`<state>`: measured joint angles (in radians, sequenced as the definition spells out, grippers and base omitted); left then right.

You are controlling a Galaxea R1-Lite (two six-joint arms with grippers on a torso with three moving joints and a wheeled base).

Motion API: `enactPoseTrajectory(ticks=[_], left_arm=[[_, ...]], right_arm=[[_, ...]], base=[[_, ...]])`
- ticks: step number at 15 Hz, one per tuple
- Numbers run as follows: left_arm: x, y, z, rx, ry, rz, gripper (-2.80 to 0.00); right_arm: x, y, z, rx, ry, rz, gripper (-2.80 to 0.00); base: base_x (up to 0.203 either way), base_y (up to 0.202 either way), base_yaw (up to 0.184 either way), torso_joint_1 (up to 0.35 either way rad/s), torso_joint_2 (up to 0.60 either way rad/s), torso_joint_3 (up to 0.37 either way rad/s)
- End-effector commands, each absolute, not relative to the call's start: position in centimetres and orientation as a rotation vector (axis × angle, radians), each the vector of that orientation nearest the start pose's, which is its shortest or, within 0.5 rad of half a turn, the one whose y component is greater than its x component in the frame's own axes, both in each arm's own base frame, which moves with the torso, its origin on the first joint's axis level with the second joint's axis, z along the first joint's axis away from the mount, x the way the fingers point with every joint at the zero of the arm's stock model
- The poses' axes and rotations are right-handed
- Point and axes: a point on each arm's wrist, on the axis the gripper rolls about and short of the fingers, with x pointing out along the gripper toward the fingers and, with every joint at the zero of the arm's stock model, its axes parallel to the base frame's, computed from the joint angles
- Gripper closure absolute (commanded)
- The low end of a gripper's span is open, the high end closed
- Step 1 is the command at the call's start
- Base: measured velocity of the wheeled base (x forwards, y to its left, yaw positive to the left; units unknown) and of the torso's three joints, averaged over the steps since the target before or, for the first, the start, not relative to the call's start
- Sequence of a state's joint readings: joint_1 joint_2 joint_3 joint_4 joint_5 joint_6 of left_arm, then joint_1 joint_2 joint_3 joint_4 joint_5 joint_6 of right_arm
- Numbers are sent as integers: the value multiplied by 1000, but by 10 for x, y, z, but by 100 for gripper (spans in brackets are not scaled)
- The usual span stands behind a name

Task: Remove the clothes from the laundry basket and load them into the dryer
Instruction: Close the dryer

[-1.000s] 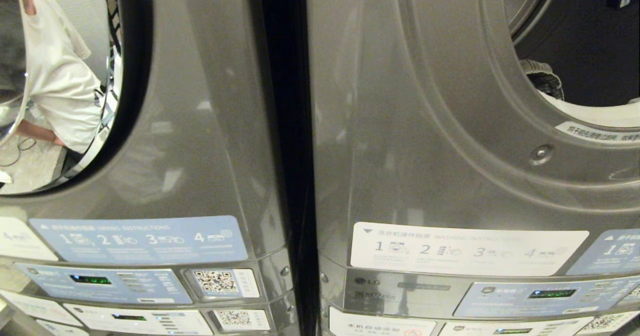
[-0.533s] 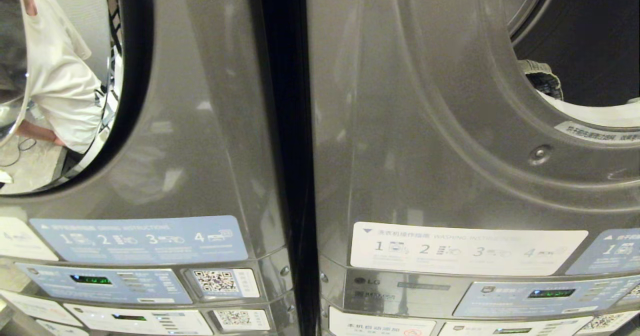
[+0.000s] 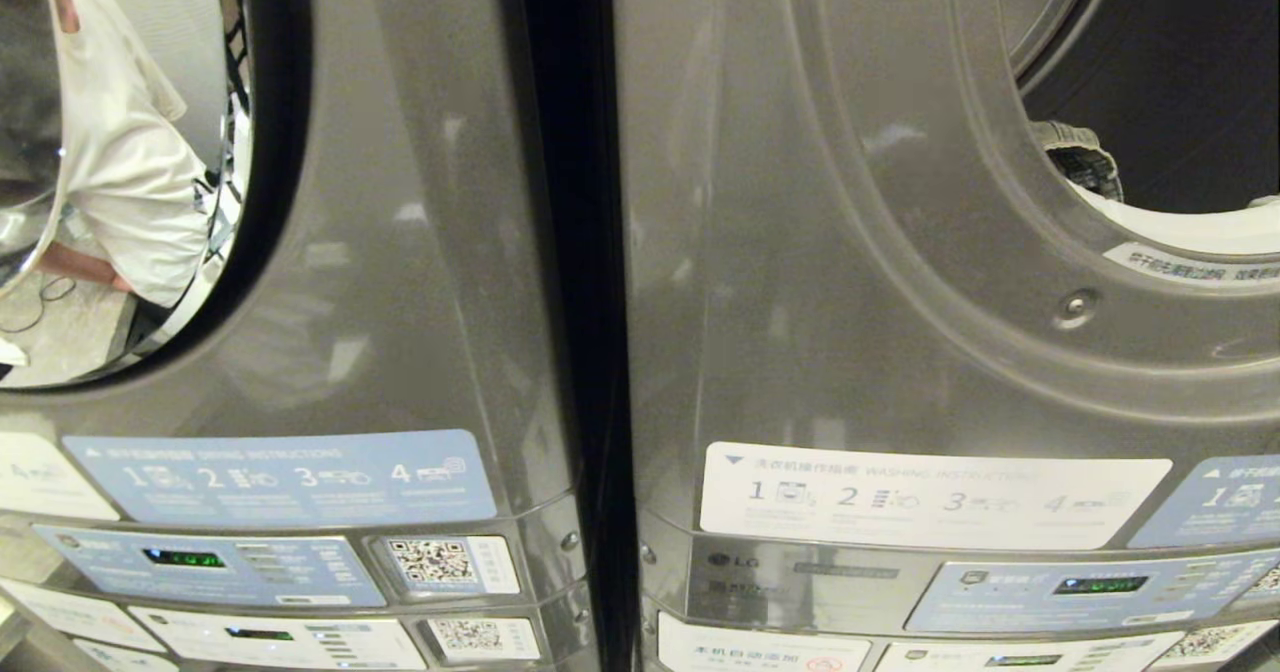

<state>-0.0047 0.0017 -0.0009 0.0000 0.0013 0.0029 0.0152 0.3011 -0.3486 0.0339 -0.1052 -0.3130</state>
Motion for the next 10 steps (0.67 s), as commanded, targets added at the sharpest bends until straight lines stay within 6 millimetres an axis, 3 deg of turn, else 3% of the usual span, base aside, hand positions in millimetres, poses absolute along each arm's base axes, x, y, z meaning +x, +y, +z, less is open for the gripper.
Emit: enactPoseTrajectory(ticks=[1, 2, 3, 5, 10], left_arm=[[-23, 0, 76, 3, 0, -4, 0], [-23, 0, 76, 3, 0, -3, 0], [-23, 0, 76, 3, 0, -3, 0], [-23, 0, 76, 3, 1, -3, 0], [-23, 0, 76, 2, 1, -3, 0]], right_arm=[[-31, -3, 118, -306, -39, -97, 0], [-28, -2, 93, -303, 3, -74, 0], [-27, -1, 82, -300, 34, -35, 0], [-28, 2, 81, -291, 31, 101, 0], [-24, 1, 75, -127, 29, 45, 0]], base=[[0, 0, 0, 0, 0, 0], [0, 0, 0, 0, 0, 0], [0, 0, 0, 0, 0, 0], [0, 0, 0, 0, 0, 0], [0, 0, 0, 0, 0, 0]])
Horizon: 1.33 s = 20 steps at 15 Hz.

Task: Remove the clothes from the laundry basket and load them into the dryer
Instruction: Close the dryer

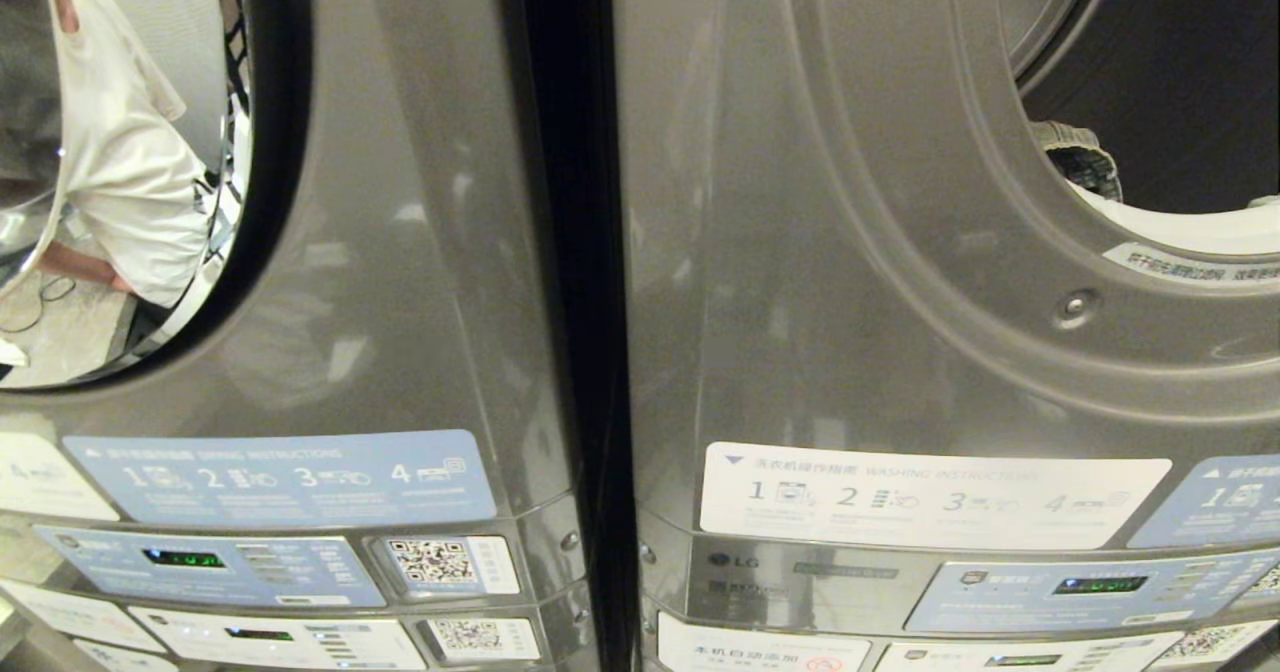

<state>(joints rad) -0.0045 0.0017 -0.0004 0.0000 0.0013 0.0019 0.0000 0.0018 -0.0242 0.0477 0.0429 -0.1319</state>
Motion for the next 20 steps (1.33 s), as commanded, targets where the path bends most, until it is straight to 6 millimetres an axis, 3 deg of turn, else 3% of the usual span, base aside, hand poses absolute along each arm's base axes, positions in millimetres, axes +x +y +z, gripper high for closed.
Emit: enactPoseTrajectory(ticks=[1, 4, 20], left_arm=[[-23, 0, 76, 2, 0, -3, 0], [-23, 0, 76, 2, 1, -3, 0], [-23, 0, 76, 2, 0, -3, 0]], right_arm=[[-23, 1, 75, -127, 5, 39, 0], [-23, 1, 75, -135, 2, 37, 0], [-23, 1, 75, -150, 0, 40, 0]], base=[[0, 0, 0, 0, 0, 0], [-74, 0, 2, 11, 5, -1], [-194, 0, 2, 1, 2, 1]])
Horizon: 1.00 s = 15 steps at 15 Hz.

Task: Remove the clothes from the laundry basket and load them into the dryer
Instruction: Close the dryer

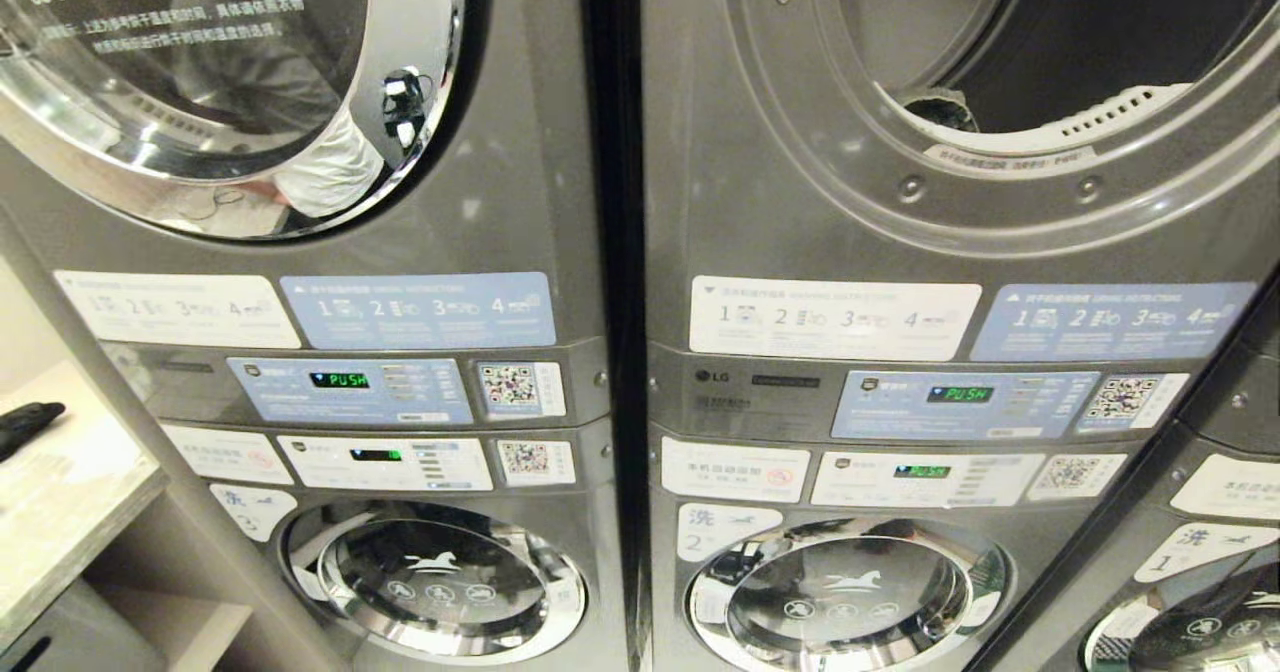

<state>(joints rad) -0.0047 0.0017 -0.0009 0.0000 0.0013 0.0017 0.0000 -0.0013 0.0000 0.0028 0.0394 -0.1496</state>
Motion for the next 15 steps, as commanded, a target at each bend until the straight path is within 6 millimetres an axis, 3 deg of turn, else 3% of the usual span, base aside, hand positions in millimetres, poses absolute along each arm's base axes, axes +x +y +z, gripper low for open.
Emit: enactPoseTrajectory(ticks=[1, 6, 15], left_arm=[[-23, 0, 76, 2, 0, -3, 0], [-23, 0, 76, 2, 1, -3, 0], [-23, 0, 76, 2, 0, -3, 0]], right_arm=[[-23, 1, 75, -150, 0, 40, 0], [-23, 1, 75, -147, 0, 39, 0], [-23, 1, 75, -146, 2, 40, 0]], base=[[-195, 0, 1, 2, 2, -2], [-165, 0, 2, 1, -2, 2], [0, -8, 1, -1, 0, 0]])
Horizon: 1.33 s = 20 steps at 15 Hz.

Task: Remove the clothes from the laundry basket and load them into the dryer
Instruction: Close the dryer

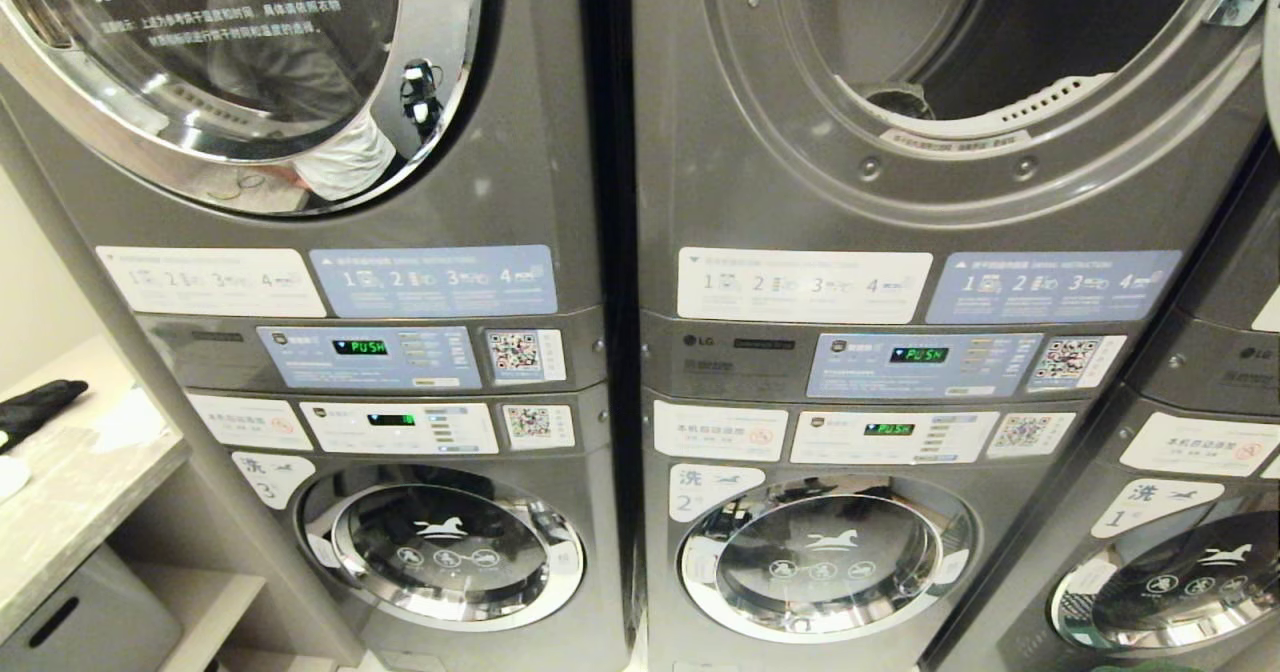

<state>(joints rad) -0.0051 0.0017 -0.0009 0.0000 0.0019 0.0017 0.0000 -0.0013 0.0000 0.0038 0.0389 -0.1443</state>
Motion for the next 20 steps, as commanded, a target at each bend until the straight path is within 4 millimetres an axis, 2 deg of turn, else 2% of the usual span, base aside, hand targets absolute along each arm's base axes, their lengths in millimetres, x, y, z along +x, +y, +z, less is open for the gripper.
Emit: enactPoseTrajectory(ticks=[1, 20], left_arm=[[-23, 0, 76, 2, 2, -3, 0], [-23, 0, 76, 2, 2, -3, 0]], right_arm=[[-23, 1, 75, -146, 2, 40, 0], [-23, 1, 75, -152, 0, 39, 0]], base=[[-1, -122, 8, 11, 8, -2], [0, -194, 2, 2, 3, 2]])
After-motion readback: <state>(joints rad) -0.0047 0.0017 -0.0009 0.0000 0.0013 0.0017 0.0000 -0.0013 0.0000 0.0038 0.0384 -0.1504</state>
